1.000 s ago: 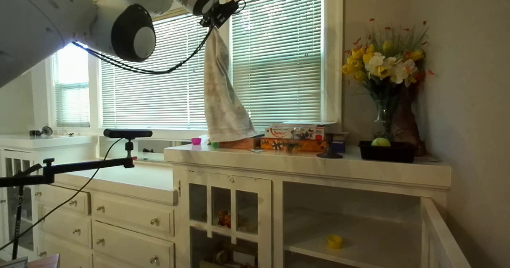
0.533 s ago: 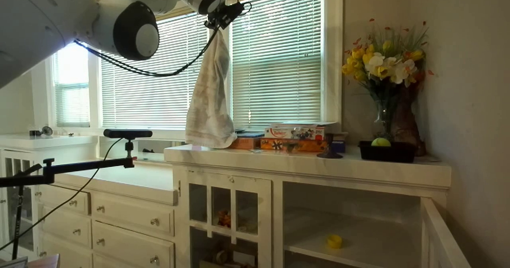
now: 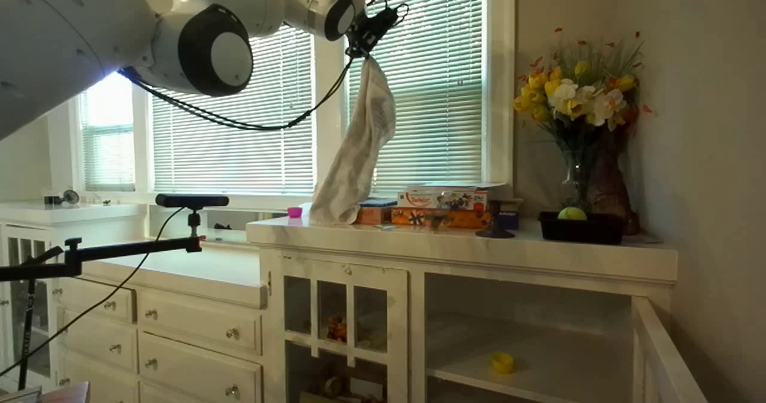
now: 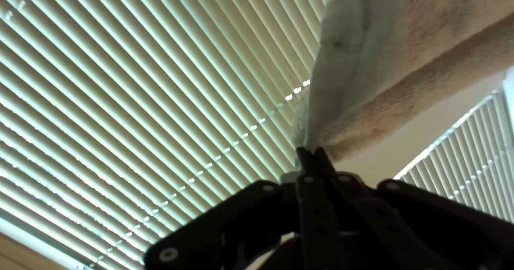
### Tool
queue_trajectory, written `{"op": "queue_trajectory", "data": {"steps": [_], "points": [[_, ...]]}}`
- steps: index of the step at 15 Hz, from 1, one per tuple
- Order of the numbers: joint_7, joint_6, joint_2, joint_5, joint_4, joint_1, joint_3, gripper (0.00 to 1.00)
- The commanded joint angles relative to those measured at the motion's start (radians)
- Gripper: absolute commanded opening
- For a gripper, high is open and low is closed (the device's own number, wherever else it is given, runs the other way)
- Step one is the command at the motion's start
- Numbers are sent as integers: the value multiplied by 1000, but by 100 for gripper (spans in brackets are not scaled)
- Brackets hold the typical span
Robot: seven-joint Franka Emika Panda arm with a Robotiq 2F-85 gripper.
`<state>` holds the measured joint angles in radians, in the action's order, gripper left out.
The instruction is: Pick up the towel and unfold it
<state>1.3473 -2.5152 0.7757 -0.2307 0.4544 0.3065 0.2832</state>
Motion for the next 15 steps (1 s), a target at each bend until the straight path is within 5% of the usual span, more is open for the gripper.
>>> {"op": "queue_trajectory", "data": {"steps": [1,7,15], "points": [[-108,-75,64,96,-20,10,-76,0],[-432,-108,141,265,-20,22,-250,0],[-877,-33,163,401,-22,3,-378,0]]}}
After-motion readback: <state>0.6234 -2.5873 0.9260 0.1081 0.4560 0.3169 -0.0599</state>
